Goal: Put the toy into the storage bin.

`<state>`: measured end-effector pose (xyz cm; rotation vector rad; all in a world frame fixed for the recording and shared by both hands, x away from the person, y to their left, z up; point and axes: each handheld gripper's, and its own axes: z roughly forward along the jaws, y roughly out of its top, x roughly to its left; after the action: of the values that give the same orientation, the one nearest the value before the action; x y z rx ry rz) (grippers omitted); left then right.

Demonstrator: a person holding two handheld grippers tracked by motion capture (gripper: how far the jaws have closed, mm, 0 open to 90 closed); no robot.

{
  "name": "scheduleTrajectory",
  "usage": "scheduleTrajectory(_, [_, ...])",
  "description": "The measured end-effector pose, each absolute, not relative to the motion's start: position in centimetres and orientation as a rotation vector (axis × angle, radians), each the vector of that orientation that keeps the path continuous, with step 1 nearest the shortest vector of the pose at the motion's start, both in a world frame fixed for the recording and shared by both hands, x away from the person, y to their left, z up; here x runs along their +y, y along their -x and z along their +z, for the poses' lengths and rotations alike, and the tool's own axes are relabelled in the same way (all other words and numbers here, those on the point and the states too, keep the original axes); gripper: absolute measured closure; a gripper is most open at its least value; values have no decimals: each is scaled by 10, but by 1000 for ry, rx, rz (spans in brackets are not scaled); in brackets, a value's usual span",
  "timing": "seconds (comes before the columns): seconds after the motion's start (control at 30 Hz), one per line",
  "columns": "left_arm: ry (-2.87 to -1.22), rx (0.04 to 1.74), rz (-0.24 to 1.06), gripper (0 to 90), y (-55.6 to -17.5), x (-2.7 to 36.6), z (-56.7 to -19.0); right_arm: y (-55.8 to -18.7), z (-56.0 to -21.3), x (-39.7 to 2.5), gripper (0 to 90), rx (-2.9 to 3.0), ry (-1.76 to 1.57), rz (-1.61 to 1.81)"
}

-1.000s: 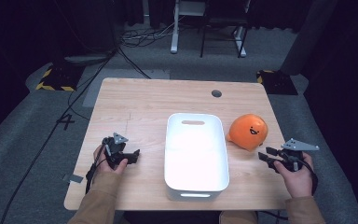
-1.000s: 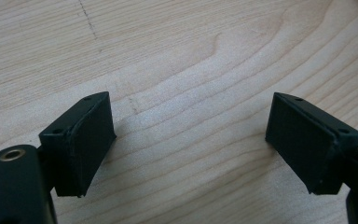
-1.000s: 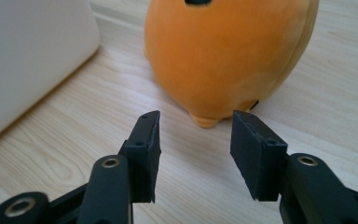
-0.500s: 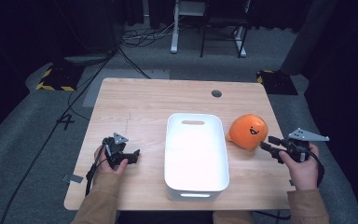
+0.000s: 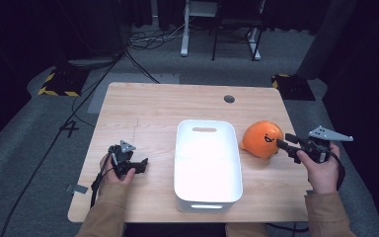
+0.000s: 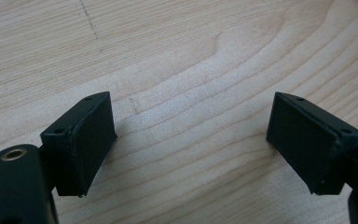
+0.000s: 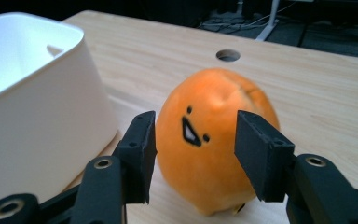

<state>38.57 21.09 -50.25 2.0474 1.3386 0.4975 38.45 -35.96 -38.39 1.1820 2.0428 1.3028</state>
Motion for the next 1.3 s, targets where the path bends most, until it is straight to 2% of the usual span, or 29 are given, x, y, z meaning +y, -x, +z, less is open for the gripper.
scheduleTrajectory(0.4, [-2049, 1336, 496, 155, -386, 211, -502, -400, -368, -359, 457, 1989, -1163, 1297])
scheduleTrajectory(0.83, [-2048, 1337, 494, 155, -386, 211, -503, -438, -389, -356, 450, 1991, -1234, 1321])
scheduleTrajectory(0.9, [-2049, 1337, 494, 154, -386, 211, -503, -442, -394, -356, 485, 1997, -1245, 1308])
scheduleTrajectory(1.07, [-2050, 1335, 494, 153, -386, 211, -502, -448, -407, -355, 494, 2013, -1272, 1343])
scheduleTrajectory(1.23, [-2049, 1336, 493, 153, -386, 211, -503, -451, -419, -354, 651, 2045, -1236, 1408])
scheduleTrajectory(1.27, [-2051, 1335, 494, 153, -386, 211, -502, -450, -418, -353, 723, 2063, -1208, 1412])
scheduleTrajectory(1.3, [-2049, 1336, 493, 153, -386, 211, -503, -450, -418, -353, 723, 2063, -1208, 1412])
